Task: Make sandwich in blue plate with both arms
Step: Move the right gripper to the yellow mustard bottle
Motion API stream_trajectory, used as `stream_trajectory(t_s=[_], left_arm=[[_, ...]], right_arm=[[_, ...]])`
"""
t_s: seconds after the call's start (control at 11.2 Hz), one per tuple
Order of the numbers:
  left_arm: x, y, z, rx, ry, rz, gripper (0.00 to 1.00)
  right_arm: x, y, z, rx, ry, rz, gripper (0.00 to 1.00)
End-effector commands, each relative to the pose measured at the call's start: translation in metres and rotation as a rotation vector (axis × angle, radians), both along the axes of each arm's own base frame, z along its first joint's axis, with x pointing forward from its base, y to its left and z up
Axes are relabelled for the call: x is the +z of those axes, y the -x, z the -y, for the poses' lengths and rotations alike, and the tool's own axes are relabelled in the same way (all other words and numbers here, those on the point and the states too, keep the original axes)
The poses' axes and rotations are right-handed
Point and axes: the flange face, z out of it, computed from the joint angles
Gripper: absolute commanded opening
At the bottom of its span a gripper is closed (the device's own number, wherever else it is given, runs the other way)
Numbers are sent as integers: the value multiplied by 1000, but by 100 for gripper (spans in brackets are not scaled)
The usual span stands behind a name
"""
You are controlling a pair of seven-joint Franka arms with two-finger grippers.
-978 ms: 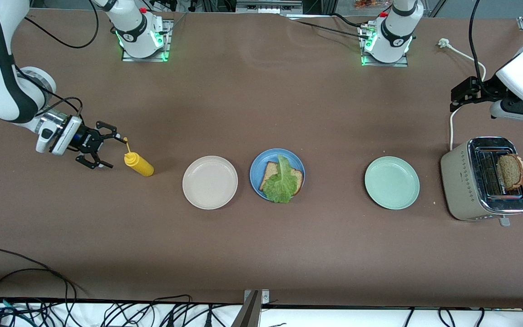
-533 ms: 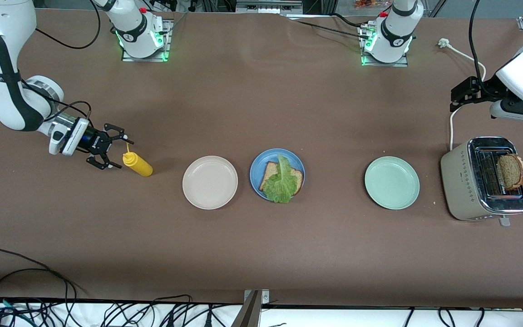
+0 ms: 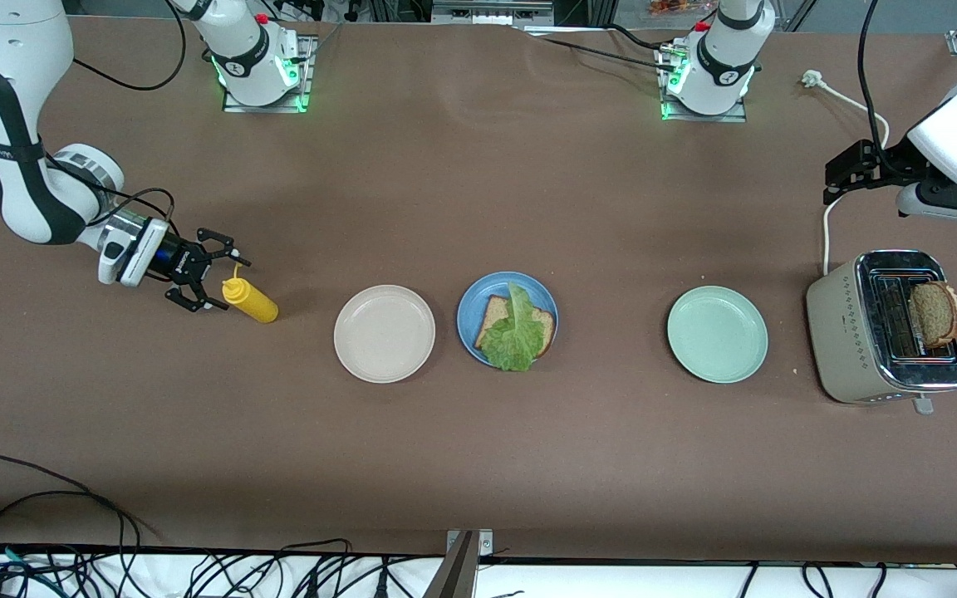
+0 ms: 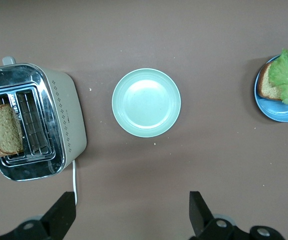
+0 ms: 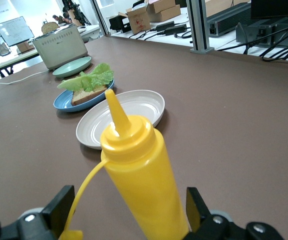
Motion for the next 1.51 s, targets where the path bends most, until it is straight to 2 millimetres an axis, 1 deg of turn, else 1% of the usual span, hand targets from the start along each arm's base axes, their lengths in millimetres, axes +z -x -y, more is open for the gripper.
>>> stream_trajectory(t_s=[0.0,0.27,0.44,0.62,0.8,0.98,1.07,1.42], left_arm=[[2,2,0,-10,-19,1,100],[2,2,0,-10,-19,1,100],[3,2,0,-9,-19,3,100],[2,2,0,-10,-19,1,100],[2,2,0,-10,-19,1,100],[3,2,0,-9,-19,3,100],[3,2,0,-9,-19,3,100],[2,2,0,-10,-19,1,100]], right_arm=[[1,-9,-2,-47,-42,-2,99],[1,-9,-2,-67,-62,-39,99],[3,-9,-6,-88,-109,-112,99],[2,-7,-9,-85,-139,-136,99],[-3,-6,-10,-78,-139,-135,99],[-7,-9,-23,-58,-146,-131,99],[-7,-13,-24,-47,-137,-106,99],[-9,-15,-25,-51,-141,-103,99]])
